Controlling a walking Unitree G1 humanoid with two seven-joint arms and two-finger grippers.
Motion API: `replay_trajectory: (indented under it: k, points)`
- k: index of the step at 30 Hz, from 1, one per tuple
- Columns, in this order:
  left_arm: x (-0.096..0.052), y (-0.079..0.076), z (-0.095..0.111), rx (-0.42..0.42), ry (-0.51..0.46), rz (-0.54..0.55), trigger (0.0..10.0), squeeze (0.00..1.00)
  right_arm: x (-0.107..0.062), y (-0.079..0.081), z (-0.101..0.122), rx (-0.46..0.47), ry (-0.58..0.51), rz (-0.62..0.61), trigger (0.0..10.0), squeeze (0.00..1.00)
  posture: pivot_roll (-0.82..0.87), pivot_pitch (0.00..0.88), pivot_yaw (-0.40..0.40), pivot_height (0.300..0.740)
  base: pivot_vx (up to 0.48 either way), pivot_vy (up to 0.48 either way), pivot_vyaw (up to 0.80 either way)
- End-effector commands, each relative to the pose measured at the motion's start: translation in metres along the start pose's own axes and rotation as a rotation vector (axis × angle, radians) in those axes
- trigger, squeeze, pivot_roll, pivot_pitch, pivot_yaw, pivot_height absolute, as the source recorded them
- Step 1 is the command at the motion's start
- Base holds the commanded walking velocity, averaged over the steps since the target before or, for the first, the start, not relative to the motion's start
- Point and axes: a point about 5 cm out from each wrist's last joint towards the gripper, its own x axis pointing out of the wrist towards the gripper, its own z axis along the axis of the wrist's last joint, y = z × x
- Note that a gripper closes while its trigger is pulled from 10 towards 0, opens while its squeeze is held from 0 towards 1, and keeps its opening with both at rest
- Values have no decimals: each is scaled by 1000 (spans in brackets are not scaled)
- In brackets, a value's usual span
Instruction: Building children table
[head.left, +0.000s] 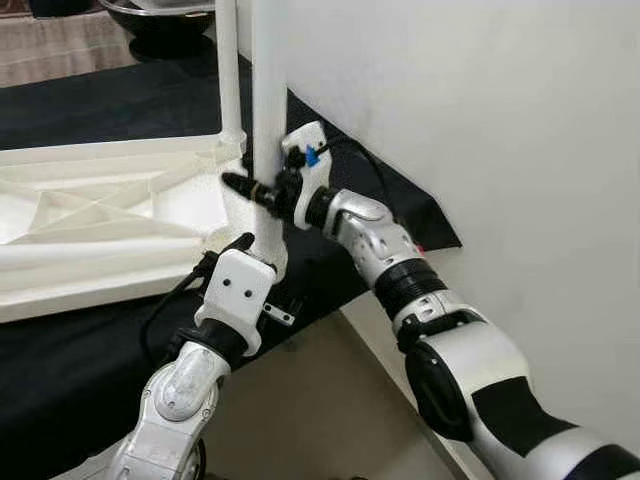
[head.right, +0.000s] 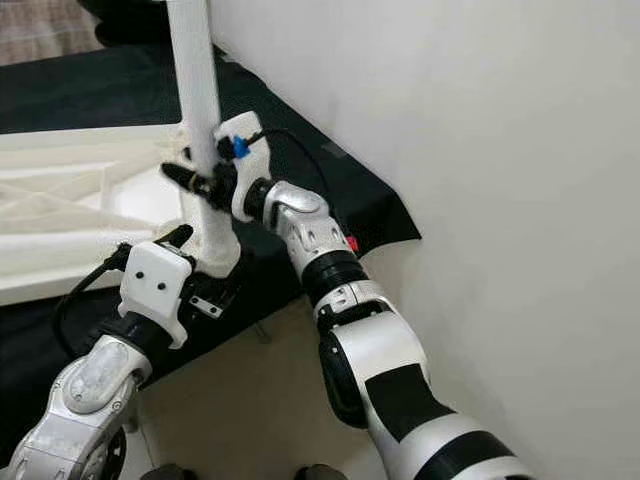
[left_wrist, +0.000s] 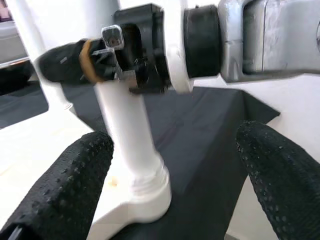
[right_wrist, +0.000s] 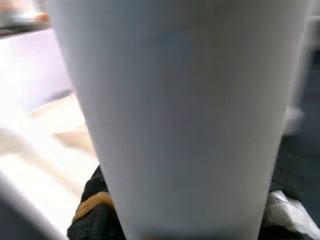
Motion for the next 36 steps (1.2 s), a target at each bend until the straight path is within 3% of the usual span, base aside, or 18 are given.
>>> replay_trajectory:
  k: [1,2,4,6,7,9,11,12,13,14,15,17,18,20,21,34,35,36]
  points:
    - [-1,-3,-2,-5,10,-5,10000,0,-5,-22,1,38,16,-225,0,0,77,74,-119,740,0,0,0]
    - [-1,-3,-2,-5,11,-6,10000,0,-8,-30,-1,28,35,-331,0,0,74,71,-116,740,0,0,0]
    - [-1,-3,-2,-5,11,-7,10000,0,-11,-36,-2,14,48,-402,0,0,74,71,-116,740,0,0,0]
    - [-1,-4,-2,-4,10,-10,10000,0,-21,-52,-6,18,76,-601,0,0,75,65,-118,740,0,0,0]
    - [-1,-4,-2,-4,10,-10,10000,0,-21,-52,-6,18,76,-601,0,0,75,65,-118,740,0,0,0]
    - [-1,-4,-3,-4,10,-10,10000,0,-31,-64,-9,48,76,-795,0,0,72,63,-118,740,0,0,0]
    - [-1,-4,-3,-4,10,-10,10000,0,-32,-64,-9,58,63,-833,0,0,72,63,-118,740,0,0,0]
    - [-1,-5,-3,-3,10,-11,10000,0,-31,-62,-8,75,51,-835,3176,0,71,60,-117,740,0,0,0]
    - [-1,-5,-3,-3,10,-11,10000,0,-31,-62,-8,75,51,-835,3176,0,71,60,-117,740,0,0,0]
    - [0,-5,-3,-3,10,-14,10000,0,-25,-55,-7,78,44,-783,10000,0,72,58,-117,740,0,0,0]
    - [0,-6,-3,-3,8,-16,10000,0,-18,-45,-6,96,29,-695,10000,0,72,58,-117,740,0,0,0]
    - [0,-6,-3,-4,7,-17,10000,0,-13,-38,-5,106,21,-647,10000,0,72,58,-117,740,0,0,0]
    - [0,-6,-3,-2,8,-17,10000,0,-10,-32,-3,96,-1,-599,10000,1000,71,54,-120,740,0,0,0]
    - [0,-6,-3,1,8,-16,10000,0,-5,-24,2,91,-32,-527,10000,1000,72,55,-121,740,0,0,0]
    - [0,-6,-3,2,8,-16,10000,0,-3,-20,3,89,-41,-495,10000,24,72,55,-121,740,0,0,0]
    - [1,-6,-3,2,6,-17,10000,0,7,8,23,137,-100,-150,10000,0,64,63,-116,740,0,0,0]
    - [1,-6,-2,1,6,-17,10000,0,8,17,26,139,-123,-78,10000,0,67,64,-118,740,0,0,0]
    - [1,-6,-2,2,5,-19,10000,0,7,32,27,146,-137,102,10000,0,71,66,-117,740,0,0,0]
